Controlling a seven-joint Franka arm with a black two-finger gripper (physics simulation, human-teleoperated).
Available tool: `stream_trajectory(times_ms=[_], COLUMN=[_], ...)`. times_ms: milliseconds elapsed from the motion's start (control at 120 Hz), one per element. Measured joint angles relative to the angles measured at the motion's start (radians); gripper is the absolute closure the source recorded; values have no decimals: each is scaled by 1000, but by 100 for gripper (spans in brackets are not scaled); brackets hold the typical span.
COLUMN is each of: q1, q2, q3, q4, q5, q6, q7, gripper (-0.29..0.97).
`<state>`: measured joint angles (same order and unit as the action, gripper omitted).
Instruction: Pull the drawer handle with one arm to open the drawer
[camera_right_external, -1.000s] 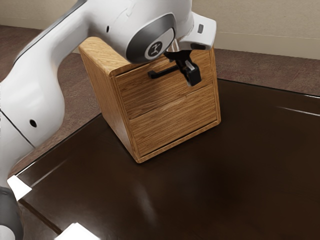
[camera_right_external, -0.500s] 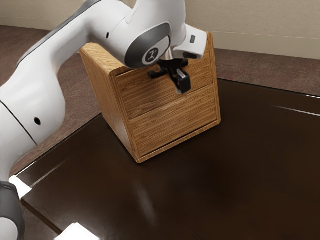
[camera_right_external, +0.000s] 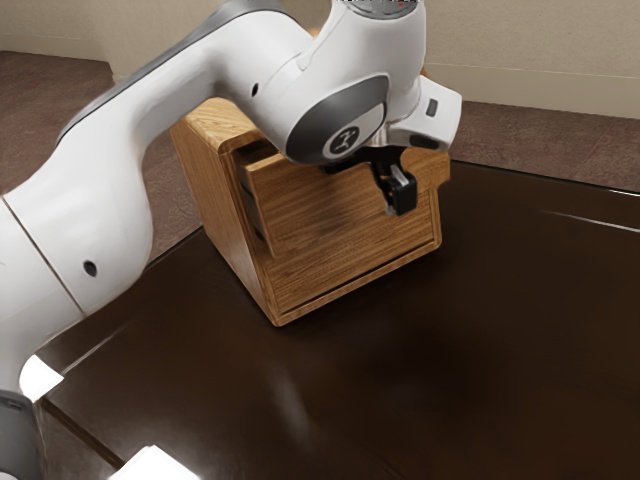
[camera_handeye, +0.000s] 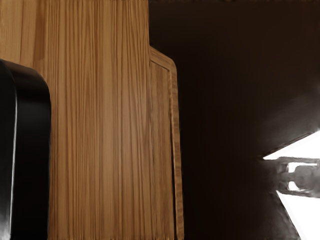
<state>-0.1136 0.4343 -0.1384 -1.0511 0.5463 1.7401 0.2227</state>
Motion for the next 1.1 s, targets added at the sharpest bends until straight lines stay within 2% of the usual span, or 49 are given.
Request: stream_trajectory(times_ms=[67, 167, 225, 350, 442, 650, 858, 1100], q1=[-45, -95, -147, -202, -284, -359, -503, -585], q2=[-24, -50, -51, -51, -52, -49, -54, -55], q3=[33, 59, 101, 133, 216, 267, 390, 413], q4=[-29, -59, -66, -73, -84, -90, -113, -122], q5=[0, 0, -1, -2, -5, -9, -13, -13], q6=[-1, -2, -2, -3, -2, -2, -1, -12], q7=[-9, -22, -31, -50, -63, -91, -119, -151], gripper=[5, 3, 2, -1, 0, 0, 1, 0])
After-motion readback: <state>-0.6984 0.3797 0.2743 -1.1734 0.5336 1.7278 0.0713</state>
